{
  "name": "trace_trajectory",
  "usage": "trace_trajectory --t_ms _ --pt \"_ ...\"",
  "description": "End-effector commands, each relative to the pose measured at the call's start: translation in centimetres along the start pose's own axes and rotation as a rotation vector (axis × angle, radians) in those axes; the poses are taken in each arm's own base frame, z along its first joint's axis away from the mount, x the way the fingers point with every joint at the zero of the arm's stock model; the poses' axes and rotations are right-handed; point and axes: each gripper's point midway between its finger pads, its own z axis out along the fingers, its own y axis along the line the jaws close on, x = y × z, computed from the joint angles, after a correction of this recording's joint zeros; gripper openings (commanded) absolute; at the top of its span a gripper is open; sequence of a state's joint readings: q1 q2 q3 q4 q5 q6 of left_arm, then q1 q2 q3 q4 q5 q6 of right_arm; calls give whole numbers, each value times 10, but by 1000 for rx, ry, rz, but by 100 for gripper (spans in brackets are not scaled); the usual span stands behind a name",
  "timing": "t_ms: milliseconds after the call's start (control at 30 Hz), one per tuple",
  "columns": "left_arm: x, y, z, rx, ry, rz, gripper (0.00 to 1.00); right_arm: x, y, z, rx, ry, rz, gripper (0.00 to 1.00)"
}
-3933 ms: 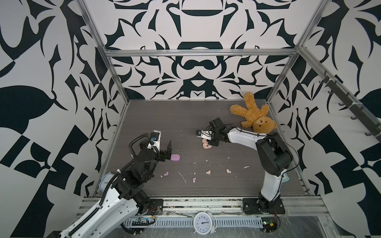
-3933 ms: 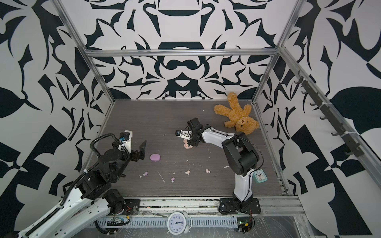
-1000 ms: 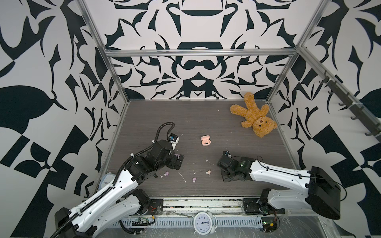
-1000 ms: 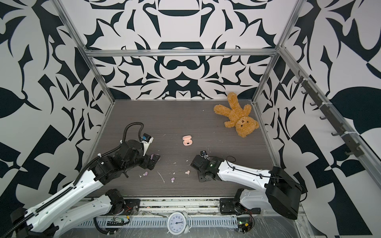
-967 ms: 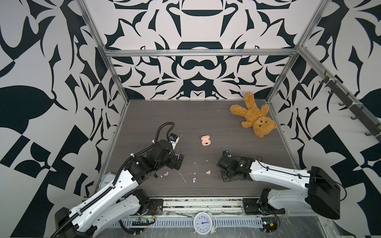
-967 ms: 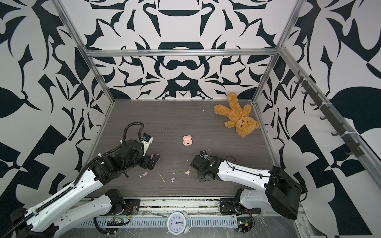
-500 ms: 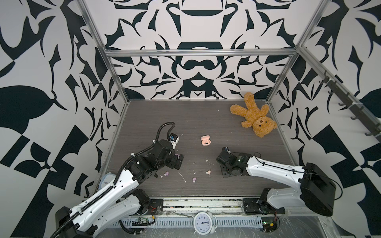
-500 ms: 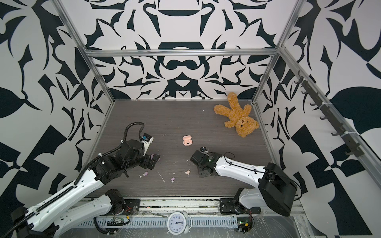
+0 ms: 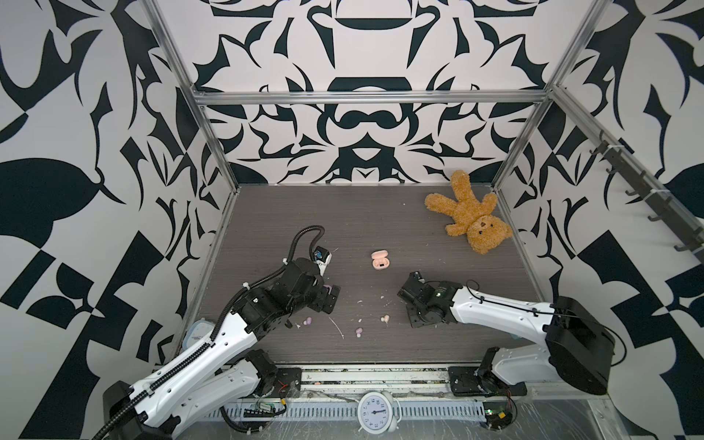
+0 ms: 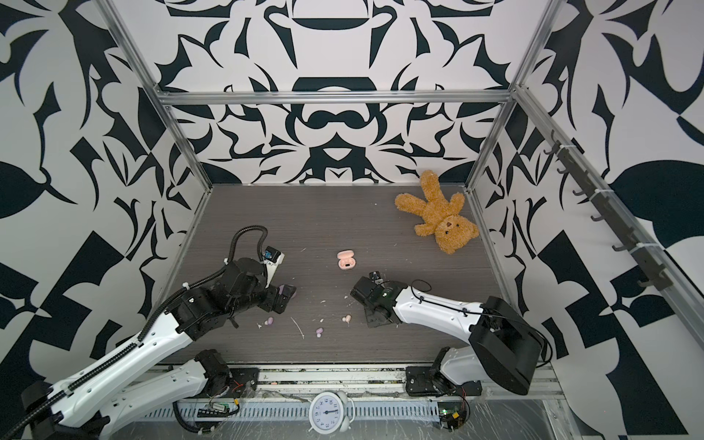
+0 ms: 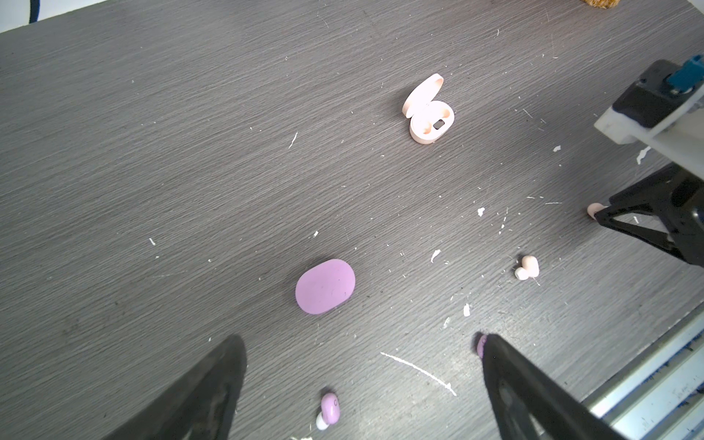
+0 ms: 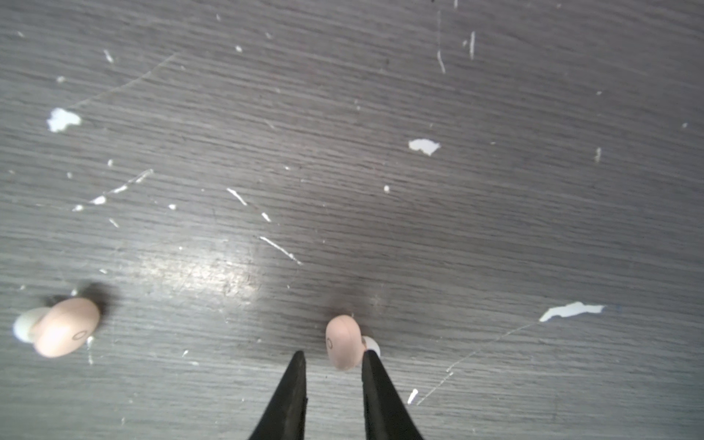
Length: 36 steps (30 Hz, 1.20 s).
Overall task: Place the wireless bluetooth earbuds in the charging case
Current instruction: 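Lower the right gripper and close it on one pale pink earbud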
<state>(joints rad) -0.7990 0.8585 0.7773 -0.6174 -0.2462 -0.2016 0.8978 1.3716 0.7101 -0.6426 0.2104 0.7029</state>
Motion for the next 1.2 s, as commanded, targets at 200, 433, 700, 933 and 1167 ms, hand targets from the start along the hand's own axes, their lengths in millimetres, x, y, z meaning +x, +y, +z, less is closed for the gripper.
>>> trace_trajectory --t_ms 200,433,700,933,1167 --pt "1 0 2 -1 0 3 99 -1 -5 3 34 -1 -4 27" --pt "2 -1 2 2 4 4 99 2 -8 8 55 13 -9 25" --pt "1 -1 3 2 4 3 99 2 -13 9 83 13 -15 23" --pt "2 -1 4 2 8 5 99 4 -15 11 103 24 -26 22" --pt "2 -1 4 1 9 5 99 5 -16 13 112 31 -31 21"
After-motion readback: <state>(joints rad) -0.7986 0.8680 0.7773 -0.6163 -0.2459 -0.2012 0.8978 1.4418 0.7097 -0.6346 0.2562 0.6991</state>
